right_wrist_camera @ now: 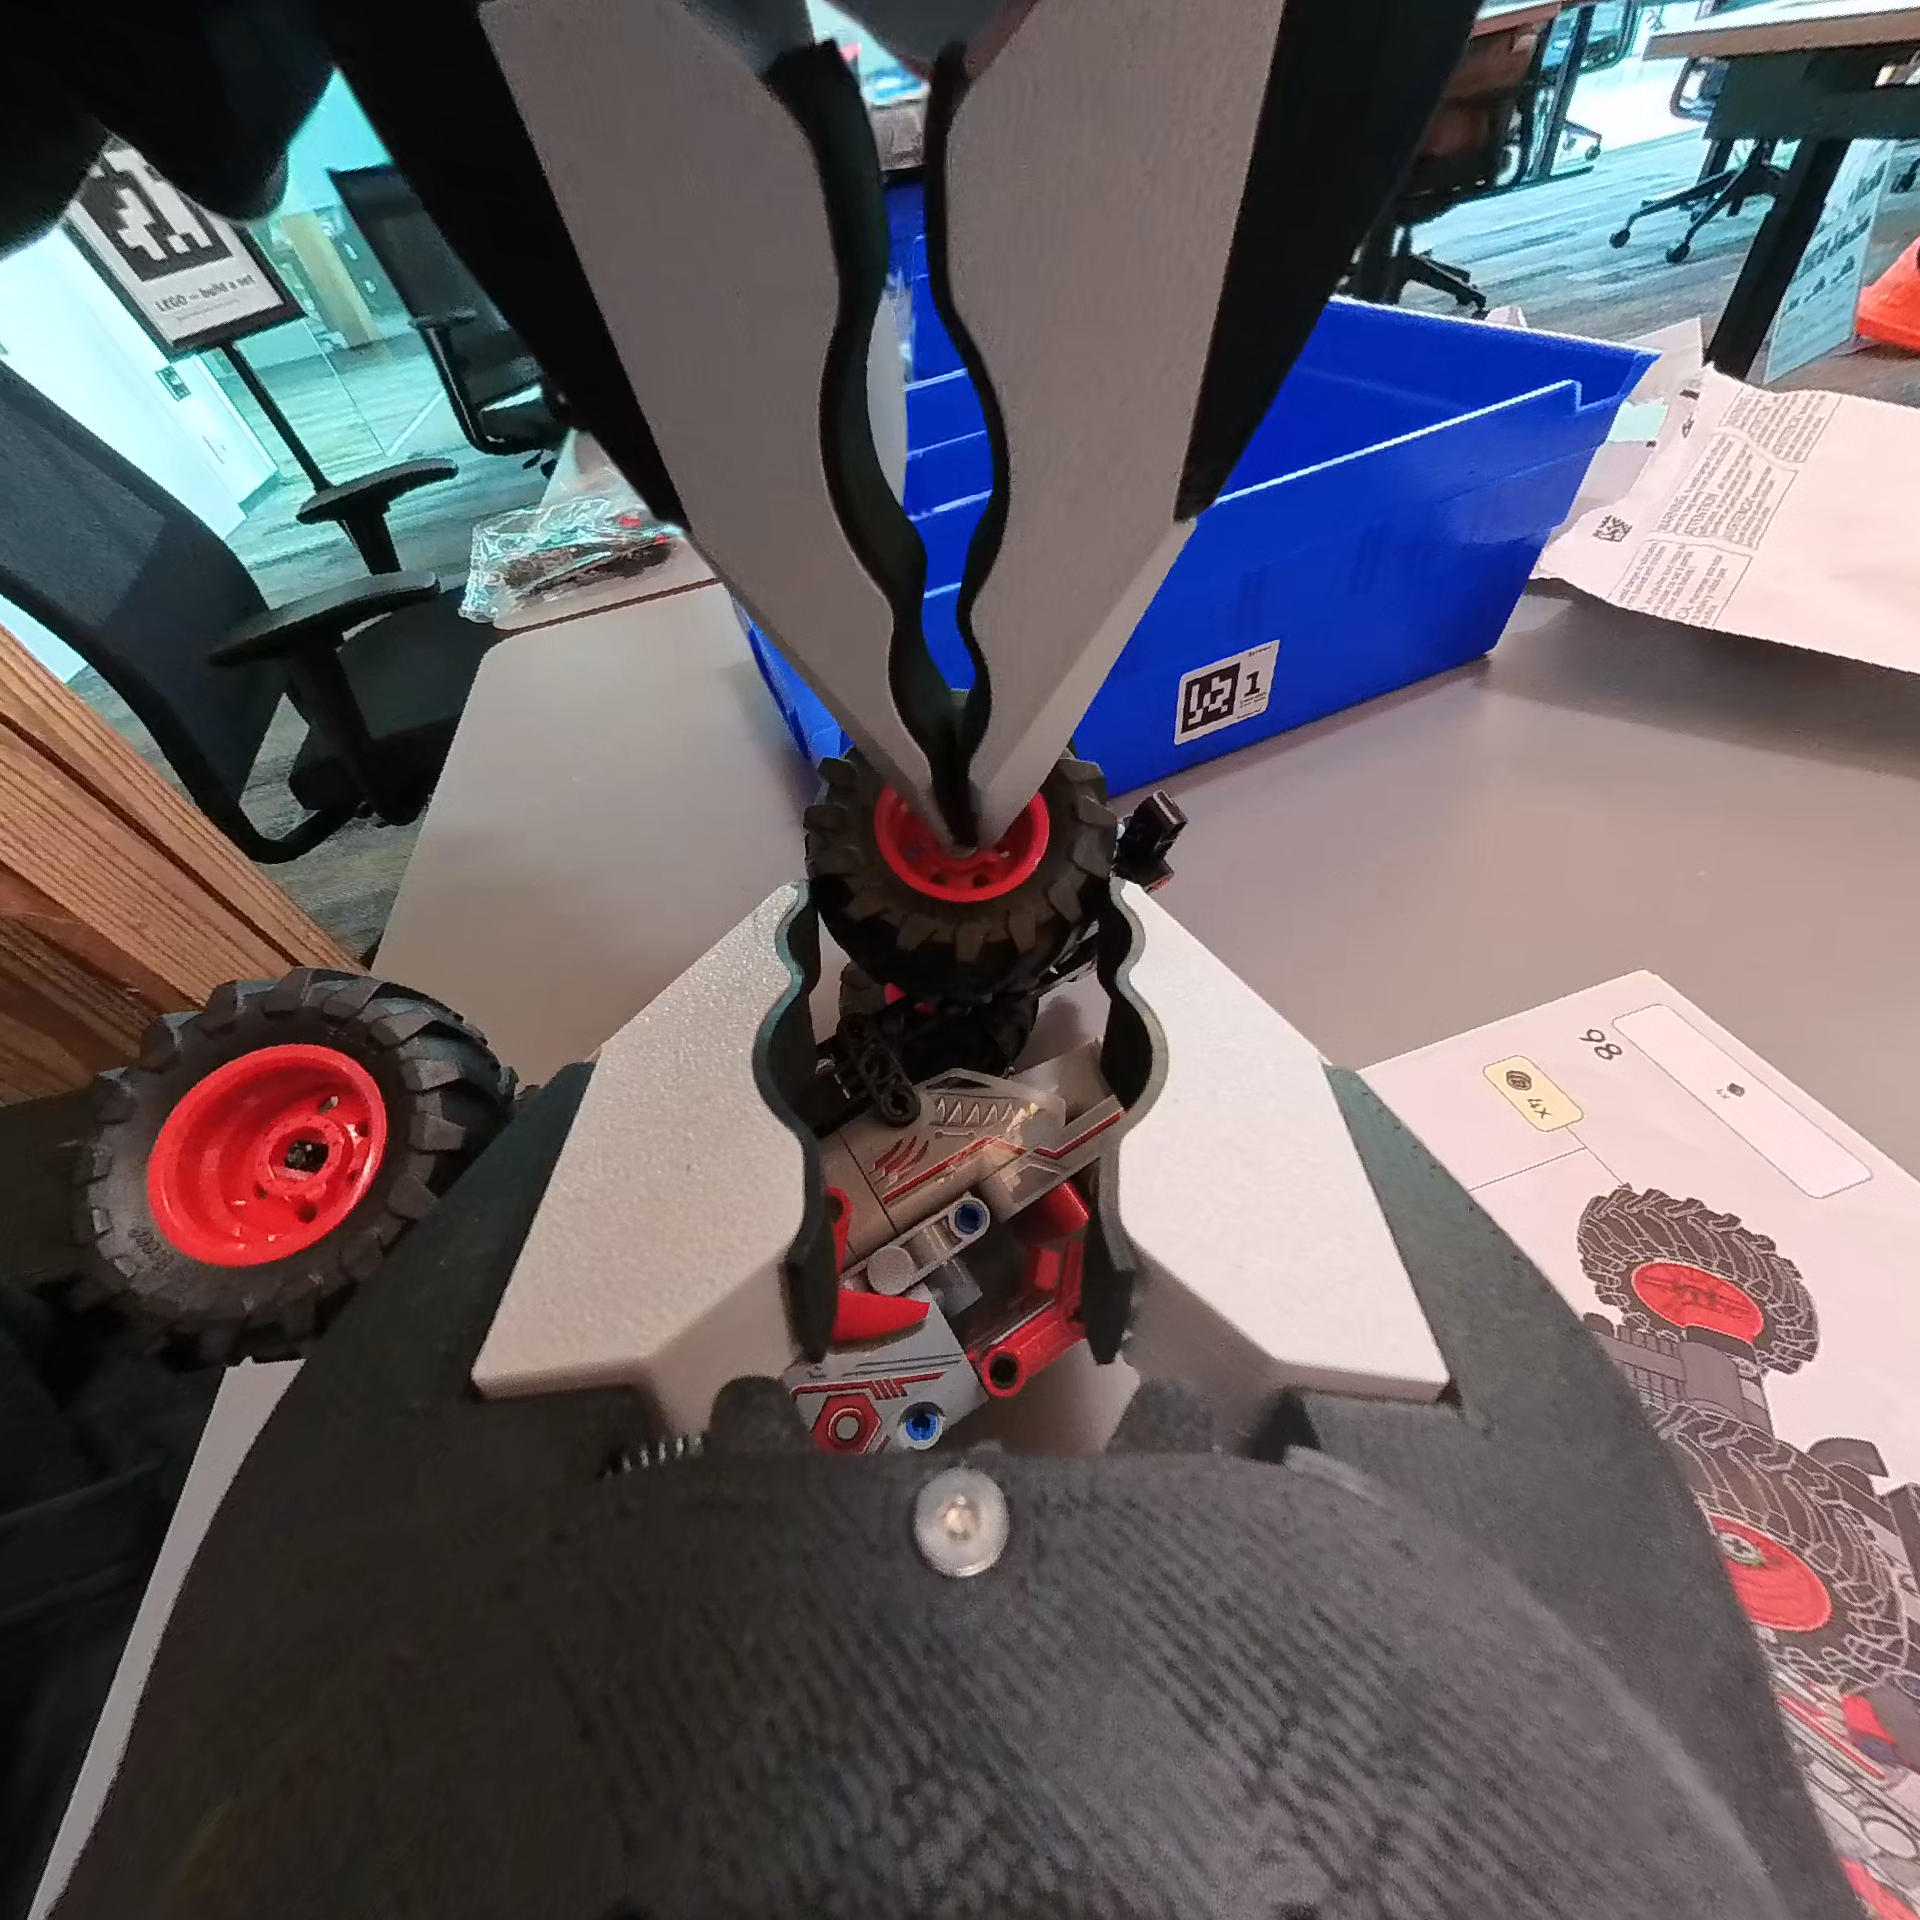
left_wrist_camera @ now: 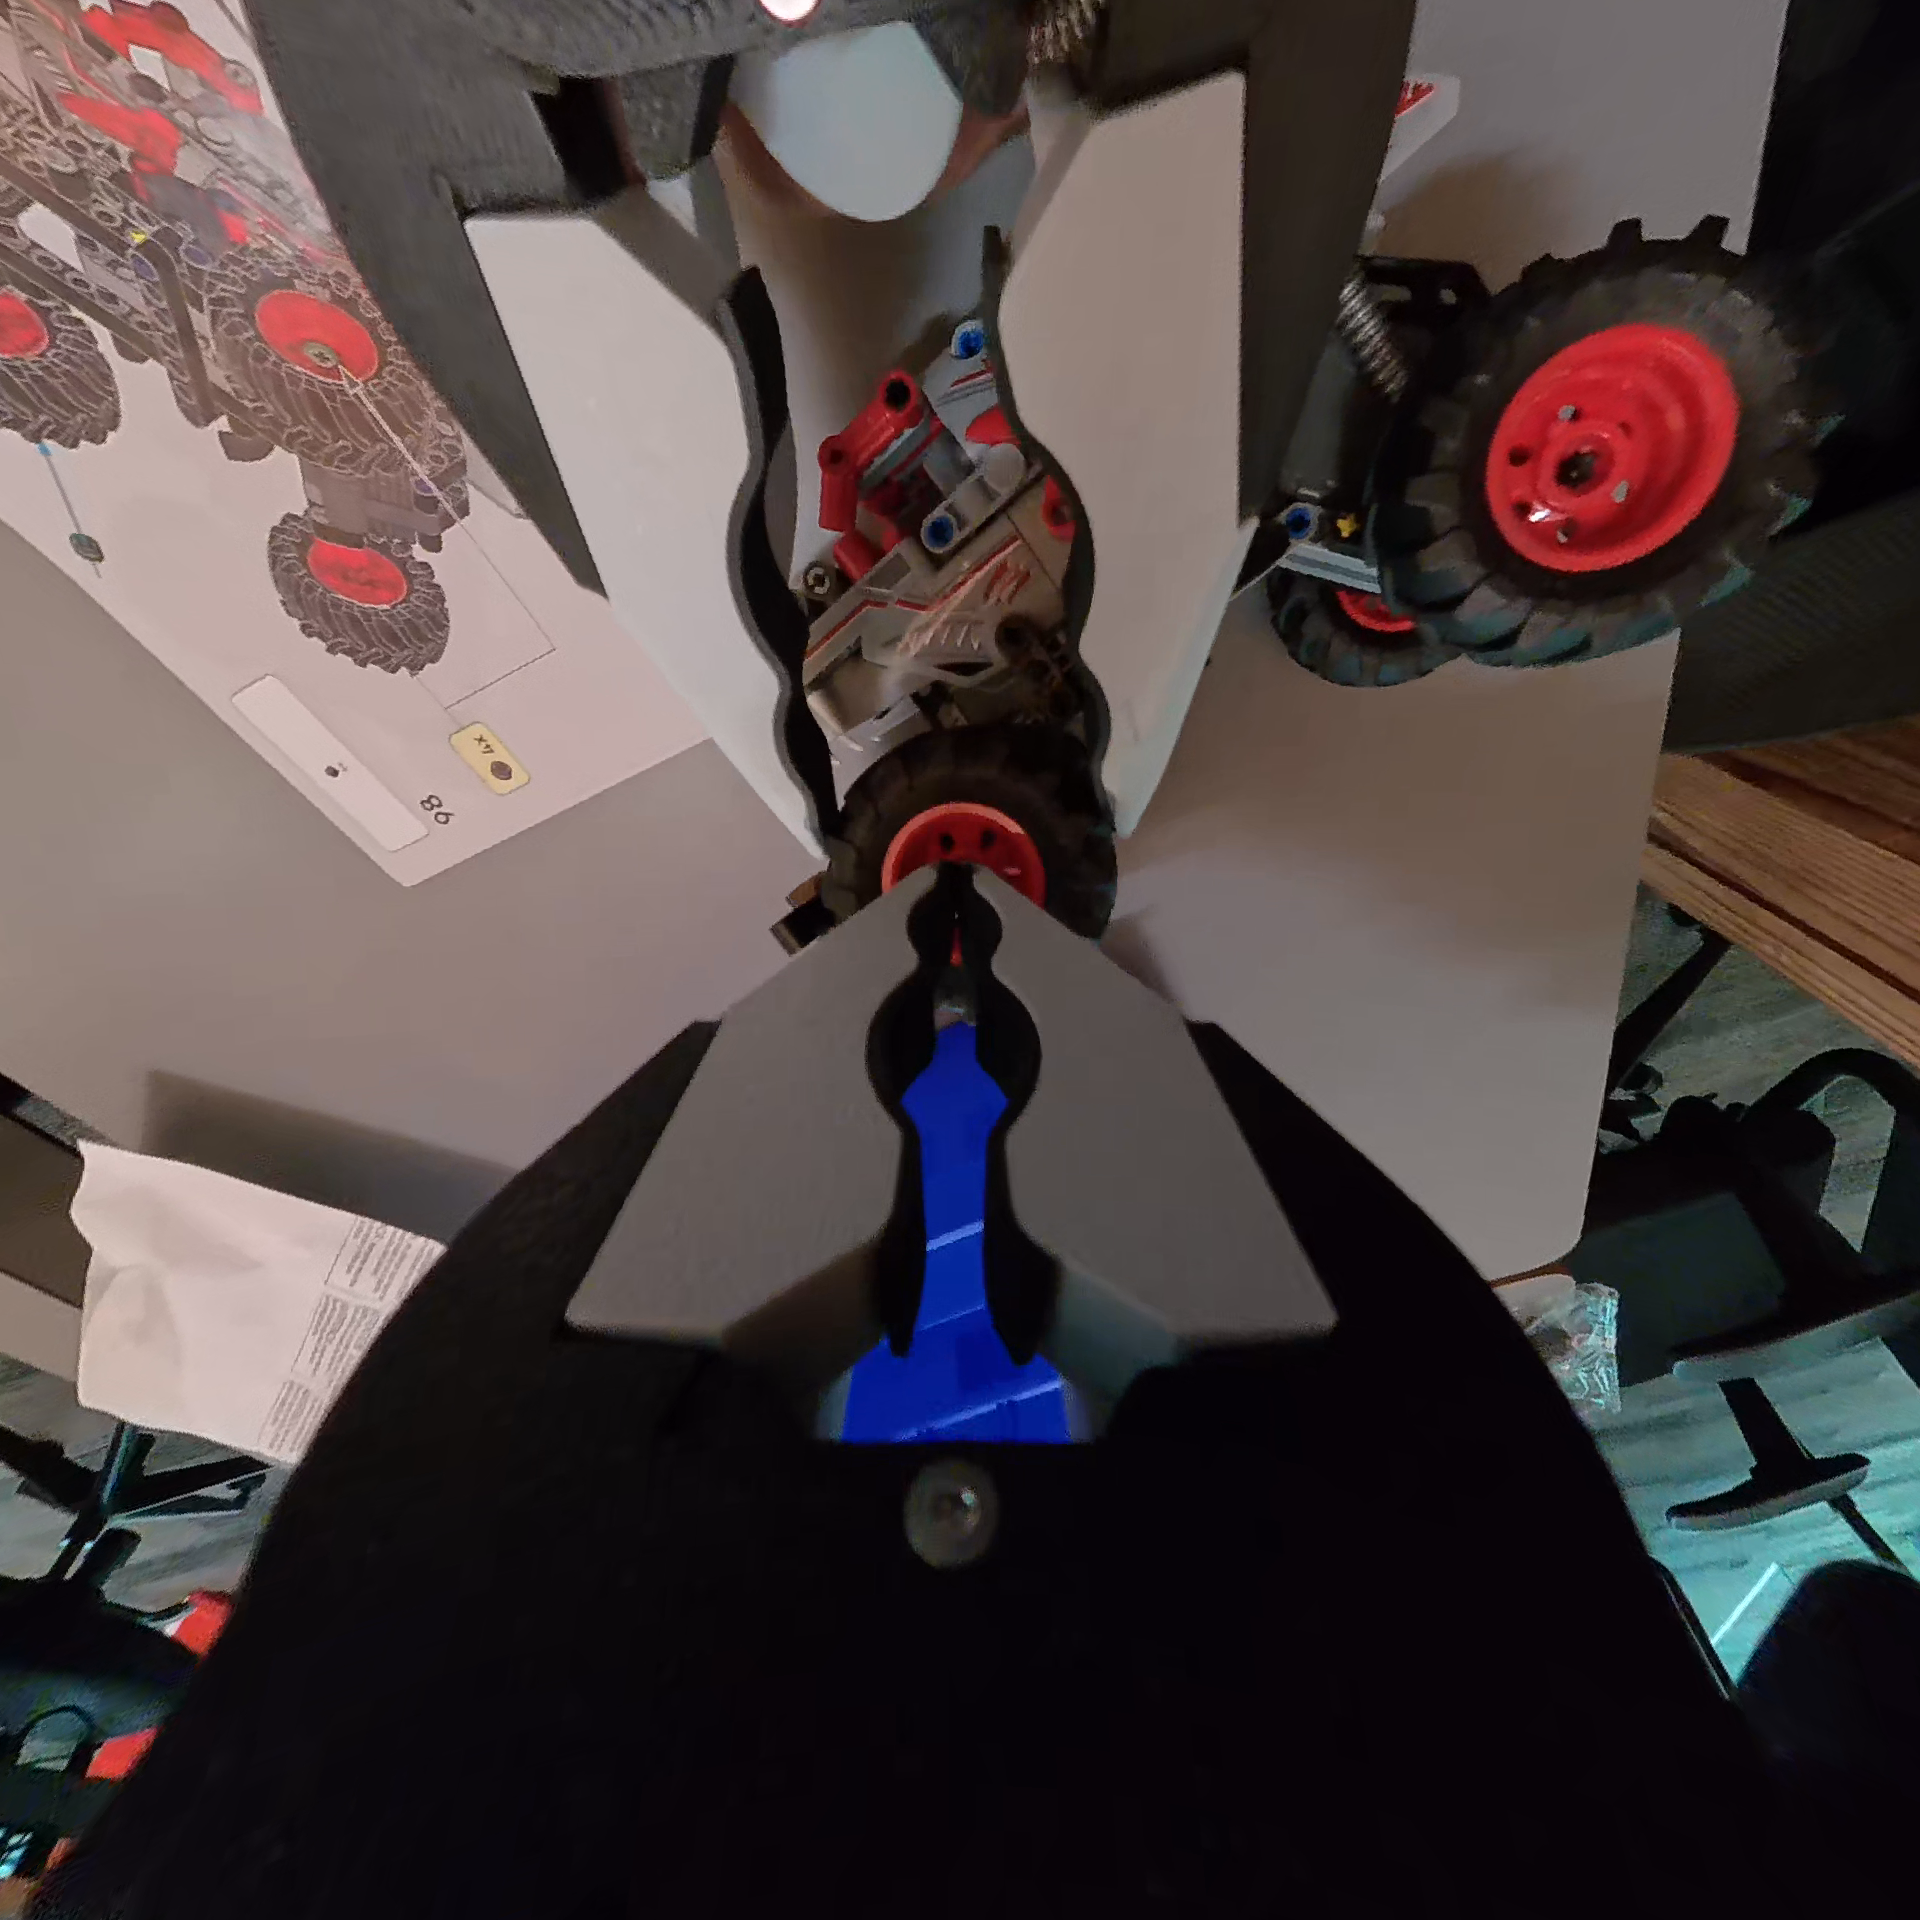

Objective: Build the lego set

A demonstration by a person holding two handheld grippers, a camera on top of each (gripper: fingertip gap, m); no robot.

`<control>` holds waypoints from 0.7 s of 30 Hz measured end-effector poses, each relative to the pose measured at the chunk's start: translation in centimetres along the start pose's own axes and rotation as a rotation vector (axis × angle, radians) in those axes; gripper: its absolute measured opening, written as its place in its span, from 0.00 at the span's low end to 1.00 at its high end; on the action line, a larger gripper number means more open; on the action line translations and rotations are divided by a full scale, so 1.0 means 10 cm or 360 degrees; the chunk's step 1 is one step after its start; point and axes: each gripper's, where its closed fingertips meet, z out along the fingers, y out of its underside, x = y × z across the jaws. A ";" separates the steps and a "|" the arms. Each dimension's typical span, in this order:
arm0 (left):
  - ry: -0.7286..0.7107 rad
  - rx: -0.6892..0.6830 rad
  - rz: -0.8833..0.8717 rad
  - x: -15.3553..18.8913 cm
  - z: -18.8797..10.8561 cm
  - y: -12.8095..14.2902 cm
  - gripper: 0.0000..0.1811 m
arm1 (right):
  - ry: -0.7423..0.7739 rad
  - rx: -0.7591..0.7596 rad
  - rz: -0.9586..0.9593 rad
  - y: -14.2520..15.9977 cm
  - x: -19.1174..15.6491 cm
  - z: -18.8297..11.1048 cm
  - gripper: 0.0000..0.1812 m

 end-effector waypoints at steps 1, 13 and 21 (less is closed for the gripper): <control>-0.0002 -0.0014 -0.0001 0.00 0.00 0.00 0.00 | -0.0001 0.0001 0.0002 0.00 0.00 0.00 0.29; -0.0055 0.0003 -0.0029 0.00 0.01 0.03 0.00 | 0.0022 -0.0006 -0.0038 0.00 0.01 0.00 0.29; -0.0086 0.0017 -0.0026 0.01 -0.05 0.04 0.00 | 0.0015 0.0001 -0.0027 0.01 0.01 0.01 0.28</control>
